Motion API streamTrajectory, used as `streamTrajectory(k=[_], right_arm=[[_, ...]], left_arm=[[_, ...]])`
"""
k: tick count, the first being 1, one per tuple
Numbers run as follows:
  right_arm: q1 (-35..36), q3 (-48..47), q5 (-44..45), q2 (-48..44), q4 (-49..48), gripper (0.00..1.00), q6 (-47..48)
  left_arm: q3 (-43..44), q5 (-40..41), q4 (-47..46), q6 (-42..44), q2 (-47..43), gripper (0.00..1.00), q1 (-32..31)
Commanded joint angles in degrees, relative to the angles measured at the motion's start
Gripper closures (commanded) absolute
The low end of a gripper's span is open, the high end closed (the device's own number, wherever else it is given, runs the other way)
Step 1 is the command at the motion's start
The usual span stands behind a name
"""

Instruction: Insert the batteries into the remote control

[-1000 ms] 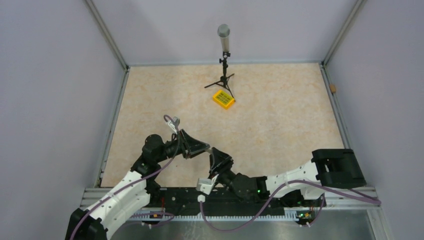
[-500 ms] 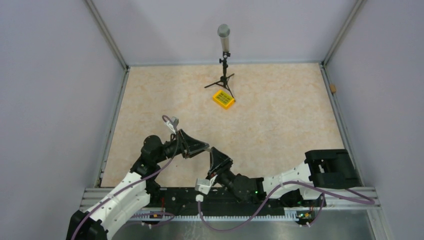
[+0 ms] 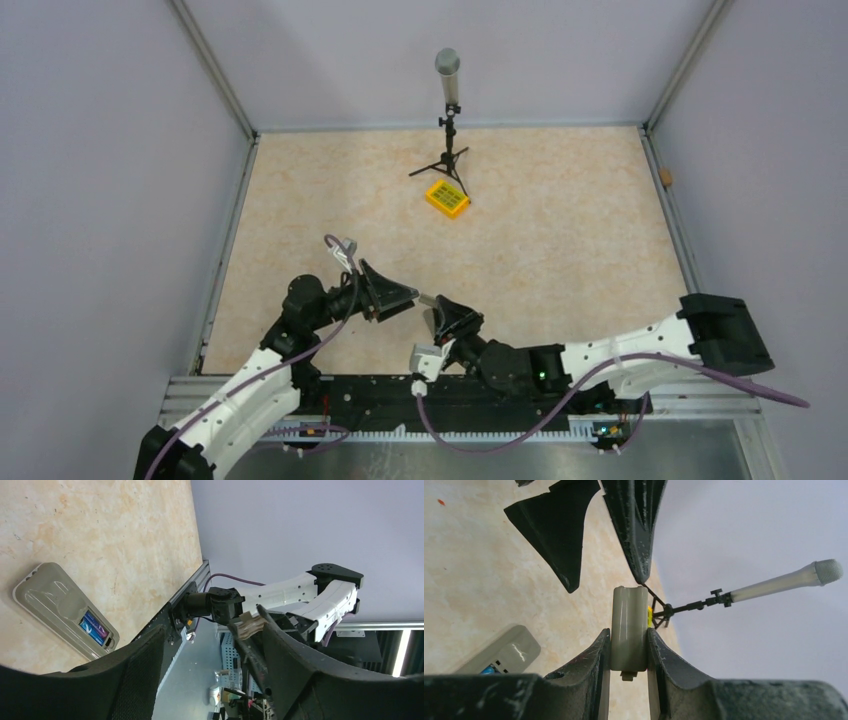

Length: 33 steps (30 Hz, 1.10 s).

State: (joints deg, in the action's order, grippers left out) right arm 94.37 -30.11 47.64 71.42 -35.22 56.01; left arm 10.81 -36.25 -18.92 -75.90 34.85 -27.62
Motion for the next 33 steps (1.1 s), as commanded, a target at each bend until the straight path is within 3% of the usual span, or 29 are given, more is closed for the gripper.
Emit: streamTrajectory(k=[1, 5, 13, 24, 33], right_arm=[[-0.39, -5.07, -3.37, -7.65, 19.06, 1.0, -15.99], [-1.73, -7.32, -7.57, -12.85, 30.57, 1.0, -25.22], [-3.41, -11.22, -11.95, -17.75, 44.36, 1.0, -39.16], [-9.2, -22.1, -18.78, -13.74, 65.36, 1.0, -65.28], [-15.76, -22.47, -29.05, -10.49, 71.4, 1.0, -77.63]], left_arm=[[-0.16, 1.6, 0.22, 4.29, -1.59, 0.28, 0.36], [0.53, 1.8, 0.94, 6.44, -1.5, 0.27, 0.29], [2.8, 3.71, 6.21, 13.19, 0.53, 0.27, 0.37], [7.22, 3.18, 8.98, 21.82, 11.75, 0.29, 0.2], [11.27, 4.17, 2.89, 24.56, 25.21, 0.33, -1.15]])
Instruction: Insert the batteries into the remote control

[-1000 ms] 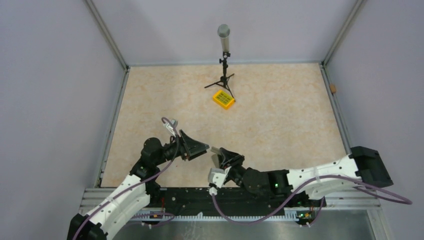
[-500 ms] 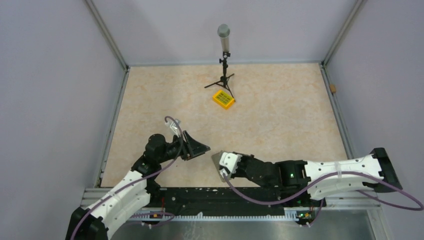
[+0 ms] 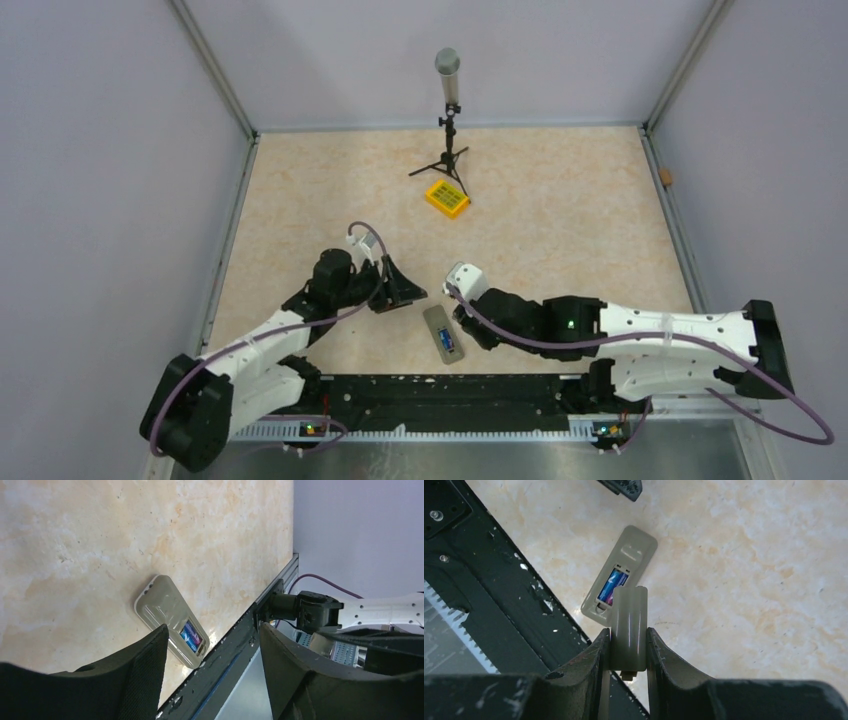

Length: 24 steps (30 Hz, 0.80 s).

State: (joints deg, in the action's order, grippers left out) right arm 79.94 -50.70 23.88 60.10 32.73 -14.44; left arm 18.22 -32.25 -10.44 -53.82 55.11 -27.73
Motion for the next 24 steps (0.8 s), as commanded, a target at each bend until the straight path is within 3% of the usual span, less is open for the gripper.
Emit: streamTrajectory(k=[1, 16, 24], right_arm=[[-1.68, -1.7, -6.71, 1.2, 3.6, 1.0, -7.5], [-4.43, 2.85, -13.68, 0.66, 2.05, 1.0, -10.56], [-5.49, 3.74, -15.54, 1.66, 1.31, 1.0, -10.24]], left_arm=[[4.59, 0.09, -6.32, 2.69, 6.8, 0.33, -1.52], [19.07, -0.34, -10.89, 4.5, 32.86, 0.37, -7.42], [19.32, -0.28, -11.54, 5.35, 38.85, 0.39, -8.01]])
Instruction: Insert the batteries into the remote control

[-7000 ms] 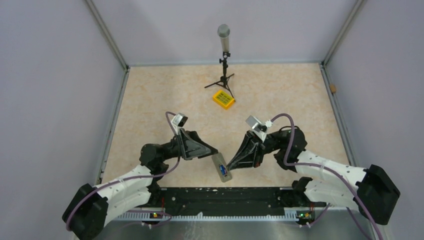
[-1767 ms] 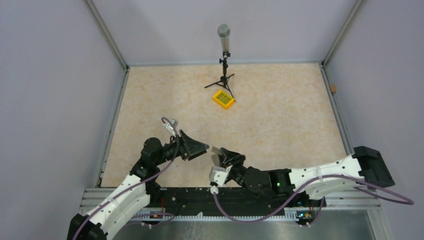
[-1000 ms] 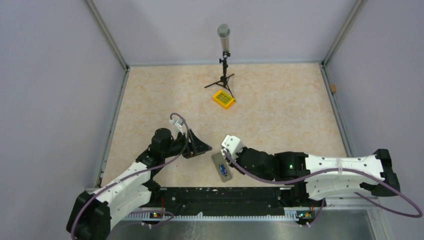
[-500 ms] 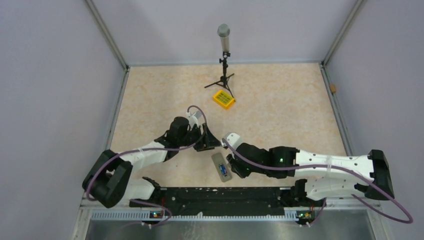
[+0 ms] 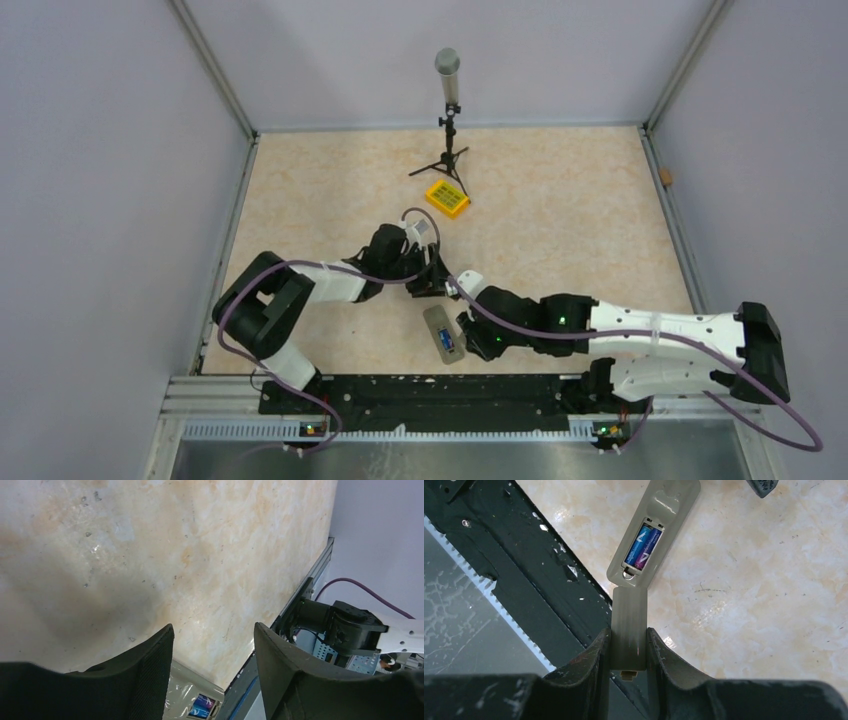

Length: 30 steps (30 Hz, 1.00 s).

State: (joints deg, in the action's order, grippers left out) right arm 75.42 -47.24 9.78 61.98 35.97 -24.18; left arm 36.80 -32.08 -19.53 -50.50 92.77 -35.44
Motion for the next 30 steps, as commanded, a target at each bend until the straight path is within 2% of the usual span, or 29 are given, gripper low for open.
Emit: streamTrajectory(k=[1, 15, 30], right_arm=[[-1.04, 0.43, -1.59, -0.08, -2.12, 1.0, -0.31], [-2.06, 0.66, -2.42, 1.62, -2.96, 1.0, -0.53], [-2.17, -2.24, -3.38, 8.34, -2.19, 1.0, 1.01]], left_arm=[[0.65, -0.69, -2.45, 2.21, 1.59, 0.4, -0.28], [-4.8, -1.83, -1.37, 3.87, 1.52, 0.45, -0.33], [-11.72, -1.04, -2.4, 2.7, -5.34, 0.46, -0.35]])
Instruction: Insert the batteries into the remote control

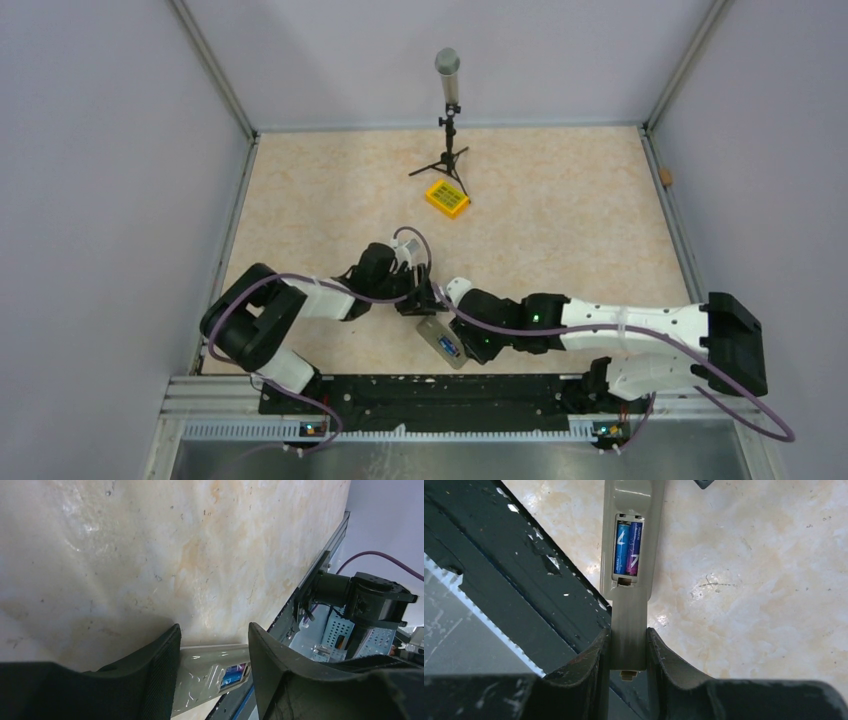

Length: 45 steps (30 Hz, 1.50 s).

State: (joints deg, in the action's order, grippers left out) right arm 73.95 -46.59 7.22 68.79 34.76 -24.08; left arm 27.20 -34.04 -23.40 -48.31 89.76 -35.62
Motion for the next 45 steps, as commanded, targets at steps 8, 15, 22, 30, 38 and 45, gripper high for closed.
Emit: streamTrajectory(k=[8, 15, 22, 30, 38, 45], right_arm=[[-0.67, -4.08, -1.94, 4.66, -3.75, 1.0, 6.39], [-0.68, -5.27, -2.49, 7.69, -5.55, 1.0, 11.99], [-0.73, -7.18, -1.61, 11.11, -6.02, 1.0, 13.05], [-1.41, -7.64, -1.3, 13.04, -6.91, 1.0, 11.68], [-1.75, -8.82, 0.04, 14.99, -6.3, 1.0, 9.7], [-1.87, -9.35, 0.29, 16.3, -6.84, 1.0, 8.09]], left_arm=[[-3.26, 5.56, 6.08, 2.02, -6.36, 0.42, -0.07], [-3.69, 15.86, 16.2, 4.23, -16.12, 0.38, 0.6], [-6.09, 23.49, 21.36, 3.15, -25.1, 0.38, 1.3], [-8.13, 29.34, 26.93, 1.95, -32.83, 0.38, 3.09], [-11.12, 33.15, 29.01, 0.57, -41.76, 0.36, 4.21], [-12.12, 33.43, 30.25, 0.72, -45.3, 0.36, 4.38]])
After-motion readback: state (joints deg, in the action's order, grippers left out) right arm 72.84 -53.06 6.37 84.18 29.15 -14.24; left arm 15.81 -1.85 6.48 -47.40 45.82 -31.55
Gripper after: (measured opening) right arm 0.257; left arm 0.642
